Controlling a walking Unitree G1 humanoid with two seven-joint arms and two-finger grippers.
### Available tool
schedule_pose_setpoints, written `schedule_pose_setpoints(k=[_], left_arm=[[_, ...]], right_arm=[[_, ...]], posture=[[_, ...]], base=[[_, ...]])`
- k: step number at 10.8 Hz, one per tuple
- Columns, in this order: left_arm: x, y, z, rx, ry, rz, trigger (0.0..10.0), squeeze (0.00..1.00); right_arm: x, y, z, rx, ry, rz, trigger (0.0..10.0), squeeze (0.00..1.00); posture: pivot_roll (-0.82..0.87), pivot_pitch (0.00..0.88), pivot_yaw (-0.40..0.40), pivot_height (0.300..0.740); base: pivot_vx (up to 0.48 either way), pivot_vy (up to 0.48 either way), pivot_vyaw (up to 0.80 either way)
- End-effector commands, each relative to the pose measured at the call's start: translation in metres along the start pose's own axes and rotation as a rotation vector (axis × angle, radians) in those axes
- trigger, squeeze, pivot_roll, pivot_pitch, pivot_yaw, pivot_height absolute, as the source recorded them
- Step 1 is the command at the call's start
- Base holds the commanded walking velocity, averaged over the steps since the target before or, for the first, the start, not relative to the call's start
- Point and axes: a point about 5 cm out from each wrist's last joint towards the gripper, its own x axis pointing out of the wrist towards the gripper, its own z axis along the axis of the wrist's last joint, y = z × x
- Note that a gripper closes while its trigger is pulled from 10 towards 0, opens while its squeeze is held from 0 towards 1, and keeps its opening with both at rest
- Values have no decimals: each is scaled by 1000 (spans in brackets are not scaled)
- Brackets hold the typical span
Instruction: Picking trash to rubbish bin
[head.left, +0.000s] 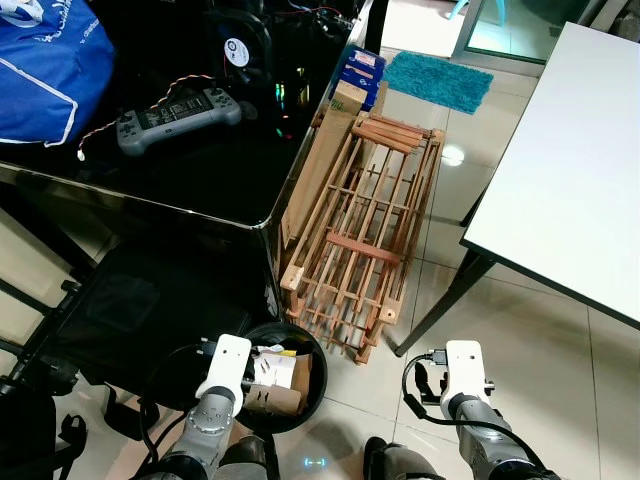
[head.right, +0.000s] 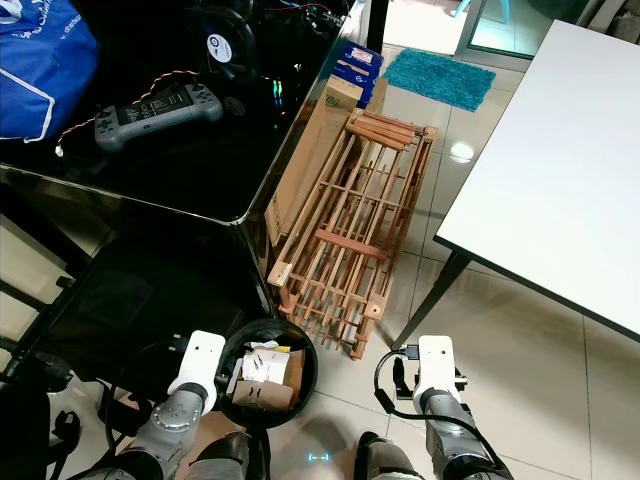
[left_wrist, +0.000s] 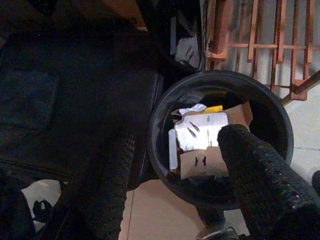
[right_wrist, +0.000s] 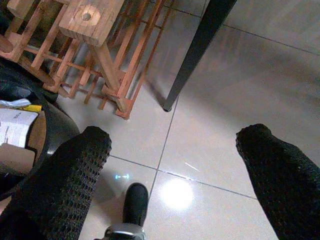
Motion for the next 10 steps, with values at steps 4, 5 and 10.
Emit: schedule_pose_setpoints(k=[4, 5, 10], left_arm=[[-3, -1, -9, -12, 33, 2, 10000, 0], [-3, -1, -9, -14, 32, 2, 10000, 0], [-3, -2, -8, -15, 27, -4, 10000, 0]], right_arm=[[-4, 1, -13, -9, 49, 15, 10000, 0], [-4, 1, -13, -10, 49, 17, 10000, 0], [-3, 1, -12, -9, 46, 20, 10000, 0]], posture=[[-2, 172, 10, 740], [-3, 171, 11, 740], [-4, 178, 7, 740]], base=[[0, 0, 0], [0, 0, 0], [-283, 0, 0]])
